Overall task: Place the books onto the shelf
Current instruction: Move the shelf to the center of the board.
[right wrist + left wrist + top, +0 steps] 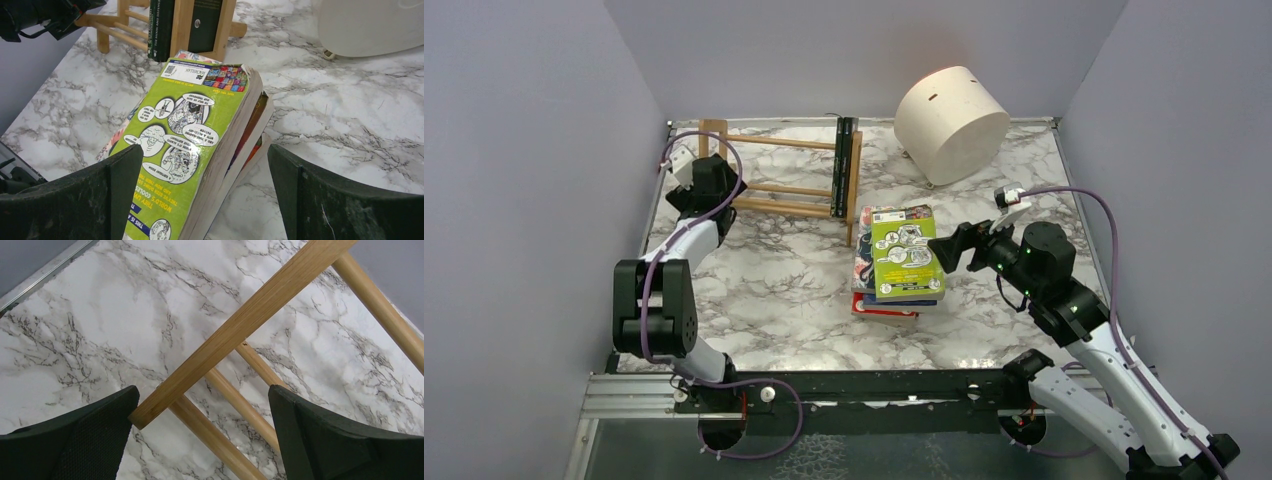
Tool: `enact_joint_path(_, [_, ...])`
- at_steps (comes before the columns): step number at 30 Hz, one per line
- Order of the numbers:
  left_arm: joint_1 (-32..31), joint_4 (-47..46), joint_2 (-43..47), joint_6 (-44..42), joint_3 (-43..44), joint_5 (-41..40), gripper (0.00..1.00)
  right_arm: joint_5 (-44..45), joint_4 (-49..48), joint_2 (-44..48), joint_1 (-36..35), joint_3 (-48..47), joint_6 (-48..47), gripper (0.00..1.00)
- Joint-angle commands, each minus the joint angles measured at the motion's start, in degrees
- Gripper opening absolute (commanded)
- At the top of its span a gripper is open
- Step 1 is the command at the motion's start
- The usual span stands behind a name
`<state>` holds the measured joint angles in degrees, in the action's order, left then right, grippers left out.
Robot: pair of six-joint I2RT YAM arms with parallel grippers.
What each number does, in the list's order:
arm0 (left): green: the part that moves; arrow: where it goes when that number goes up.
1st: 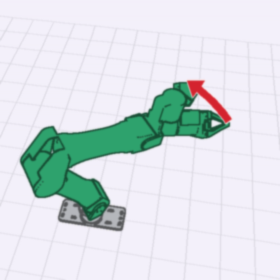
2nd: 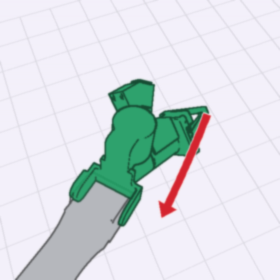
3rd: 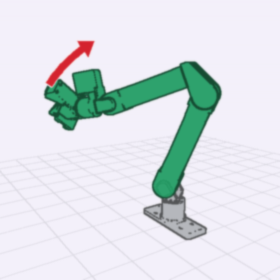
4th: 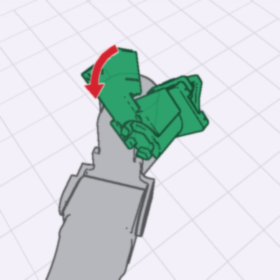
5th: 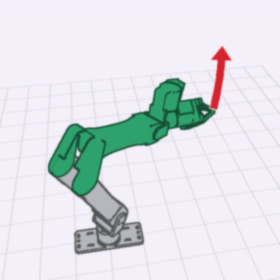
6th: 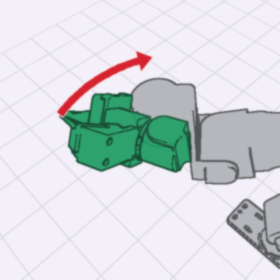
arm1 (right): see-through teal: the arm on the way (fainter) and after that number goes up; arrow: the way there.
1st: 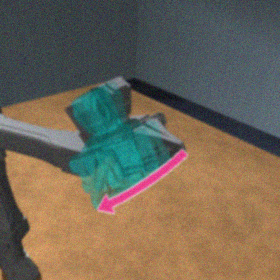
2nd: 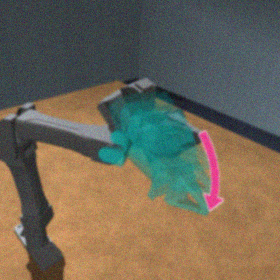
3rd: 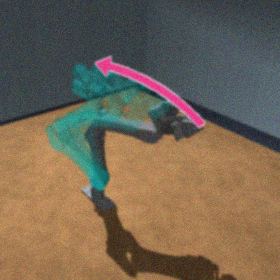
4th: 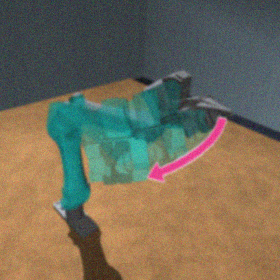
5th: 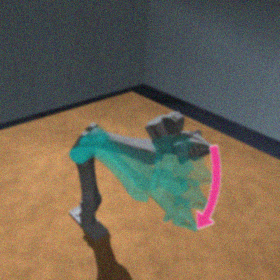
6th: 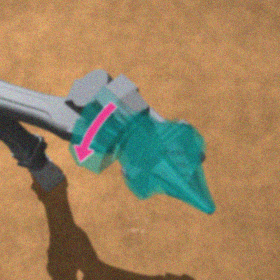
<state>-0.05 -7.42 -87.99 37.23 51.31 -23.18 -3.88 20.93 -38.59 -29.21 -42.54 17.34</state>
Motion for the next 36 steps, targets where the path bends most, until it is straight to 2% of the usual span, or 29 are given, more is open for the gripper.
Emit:
enact_joint_path(1, [-0.1, -5.1, -3.0, -1.4, 4.6, 3.4, 0.99, -0.6, -2.0, 0.1, -0.3, 0.5, 0.4, 0.94])
enact_joint_path(14, [0.0, -4.9, -13.1, -2.9, 15.3, 5.8, 0.99, 0.7, -1.8, -0.5, -0.3, 0.2, 0.2, 0.94])
enact_joint_path(18, [-0.1, -3.8, -12.6, -2.0, 14.0, 2.9, 0.99, 1.1, -1.6, -0.5, -0.3, 0.1, 0.2, 0.94])
enact_joint_path(29, [-0.6, -3.8, 3.9, 2.5, 1.8, -8.3, 0.99, 1.9, -1.9, -0.3, -0.3, 0.1, 0.1, 0.94])
enact_joint_path(32, [-1.5, -3.7, 8.7, 2.6, -0.2, -7.0, 0.98, 2.3, -1.7, -0.4, -0.3, 0.0, -0.1, 0.94])
enact_joint_path(36, [-5.3, -1.8, 13.7, 0.1, -0.4, 1.4, 0.95, 6.1, 1.3, -1.9, -0.3, -1.4, 0.8, 0.94])
